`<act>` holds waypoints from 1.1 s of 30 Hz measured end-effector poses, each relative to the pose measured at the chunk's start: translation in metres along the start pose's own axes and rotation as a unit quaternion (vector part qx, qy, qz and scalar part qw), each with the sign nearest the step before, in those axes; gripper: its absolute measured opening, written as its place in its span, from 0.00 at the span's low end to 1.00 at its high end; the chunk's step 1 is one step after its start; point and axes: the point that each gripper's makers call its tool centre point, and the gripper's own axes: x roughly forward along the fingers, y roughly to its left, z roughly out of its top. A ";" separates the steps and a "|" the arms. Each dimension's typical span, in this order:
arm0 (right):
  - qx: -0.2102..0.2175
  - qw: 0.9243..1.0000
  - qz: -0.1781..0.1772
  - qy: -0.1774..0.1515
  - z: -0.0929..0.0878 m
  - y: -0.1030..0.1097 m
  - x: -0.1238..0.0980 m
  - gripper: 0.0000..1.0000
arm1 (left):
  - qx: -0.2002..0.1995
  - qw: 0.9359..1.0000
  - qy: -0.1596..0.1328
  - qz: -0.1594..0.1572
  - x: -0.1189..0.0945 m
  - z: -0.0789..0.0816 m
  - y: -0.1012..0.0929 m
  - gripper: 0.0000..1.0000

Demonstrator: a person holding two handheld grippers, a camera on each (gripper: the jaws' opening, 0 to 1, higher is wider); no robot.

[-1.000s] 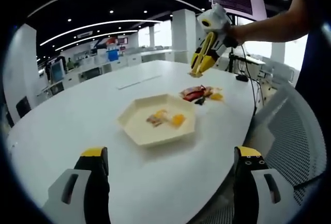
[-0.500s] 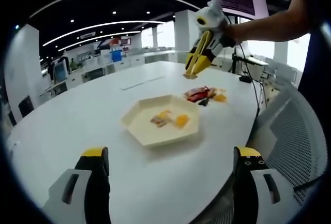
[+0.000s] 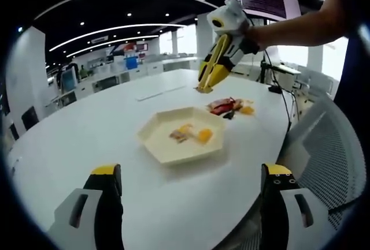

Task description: Place the target food into the container with the food tongs after gripping and lifting it, then release it inside without dropping or visibly crushing the food.

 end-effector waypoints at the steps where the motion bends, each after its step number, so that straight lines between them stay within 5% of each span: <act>1: -0.001 1.000 0.001 0.000 0.001 0.000 0.001 0.21 | 0.000 1.000 0.000 0.000 0.000 0.000 0.000 0.97; 33: -0.022 0.999 0.024 0.000 0.058 0.000 0.058 0.23 | 0.001 1.000 0.004 0.006 0.000 -0.003 0.003 0.96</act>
